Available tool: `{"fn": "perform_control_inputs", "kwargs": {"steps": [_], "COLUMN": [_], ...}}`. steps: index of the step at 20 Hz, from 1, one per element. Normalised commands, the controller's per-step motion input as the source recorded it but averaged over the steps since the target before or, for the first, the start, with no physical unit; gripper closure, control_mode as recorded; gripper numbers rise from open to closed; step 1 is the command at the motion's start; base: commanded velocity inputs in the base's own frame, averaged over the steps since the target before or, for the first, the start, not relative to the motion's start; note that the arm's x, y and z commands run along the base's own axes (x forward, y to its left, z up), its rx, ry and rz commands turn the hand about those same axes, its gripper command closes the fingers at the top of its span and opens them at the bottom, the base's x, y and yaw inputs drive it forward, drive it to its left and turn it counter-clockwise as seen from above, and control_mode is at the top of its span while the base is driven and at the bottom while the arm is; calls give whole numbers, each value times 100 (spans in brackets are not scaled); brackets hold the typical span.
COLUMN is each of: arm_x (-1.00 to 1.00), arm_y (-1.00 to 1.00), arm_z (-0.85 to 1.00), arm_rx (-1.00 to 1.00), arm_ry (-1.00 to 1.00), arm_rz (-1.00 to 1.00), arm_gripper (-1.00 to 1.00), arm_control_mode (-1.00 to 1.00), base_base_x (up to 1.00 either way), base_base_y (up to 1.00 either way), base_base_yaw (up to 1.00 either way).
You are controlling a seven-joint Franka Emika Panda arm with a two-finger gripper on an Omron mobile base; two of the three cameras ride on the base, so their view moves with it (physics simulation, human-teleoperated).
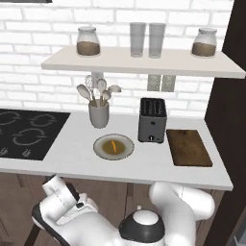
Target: Pick up the knife from the drawer and place it on the cutting board. Then place the meat from the plate to the cutting board.
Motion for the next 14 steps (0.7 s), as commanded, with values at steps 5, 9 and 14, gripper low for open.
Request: {"fn": "perform_control_inputs", "kwargs": {"steps": [5,9,14], "arm_x": [31,22,18], "arm_y": [0,1,6], "arm_z": [-30,-45,-56], "arm_rx": [0,0,0], "arm_ry": [-8,-10,-13], "arm_rz": [0,0,0], "arm_gripper": [-100,-100,-100], "arm_control_mode": [-100,-100,-100], "base_base_x": [0,0,0], "base_base_y": [0,0,0], "base_base_yaw": [0,0,0]}}
